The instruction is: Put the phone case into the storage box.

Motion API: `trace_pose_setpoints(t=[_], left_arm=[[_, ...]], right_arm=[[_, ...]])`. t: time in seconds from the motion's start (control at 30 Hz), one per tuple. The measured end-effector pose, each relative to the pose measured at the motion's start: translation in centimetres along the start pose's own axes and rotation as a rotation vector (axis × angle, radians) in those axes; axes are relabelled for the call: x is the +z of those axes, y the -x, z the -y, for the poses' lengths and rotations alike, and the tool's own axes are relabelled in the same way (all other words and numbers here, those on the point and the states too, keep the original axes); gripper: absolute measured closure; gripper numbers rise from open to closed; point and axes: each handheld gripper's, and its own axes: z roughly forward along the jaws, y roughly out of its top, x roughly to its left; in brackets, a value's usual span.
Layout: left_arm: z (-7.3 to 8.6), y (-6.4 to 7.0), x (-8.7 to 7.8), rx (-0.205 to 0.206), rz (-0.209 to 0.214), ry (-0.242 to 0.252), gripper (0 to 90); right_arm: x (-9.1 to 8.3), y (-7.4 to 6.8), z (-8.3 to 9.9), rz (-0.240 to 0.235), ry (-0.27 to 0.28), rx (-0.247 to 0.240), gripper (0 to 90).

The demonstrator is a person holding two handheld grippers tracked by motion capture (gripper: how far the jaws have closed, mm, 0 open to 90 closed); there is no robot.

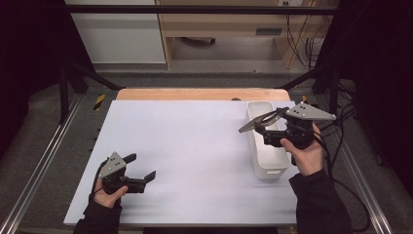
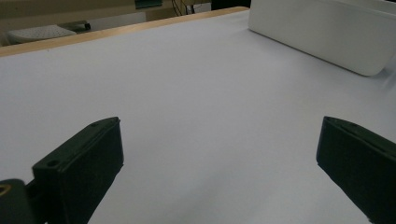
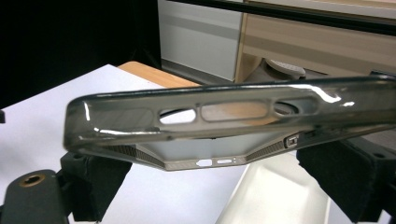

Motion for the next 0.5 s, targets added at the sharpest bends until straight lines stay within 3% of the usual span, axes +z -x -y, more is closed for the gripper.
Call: trace_pose_setpoints(t=[0.5], left_arm=[[0.2,-0.2,0.2,0.006,0.003,-0.012,0.2]], right_arm=[[1.3,1.5,-1.1,0.094,-0.042,0.019,11.7]])
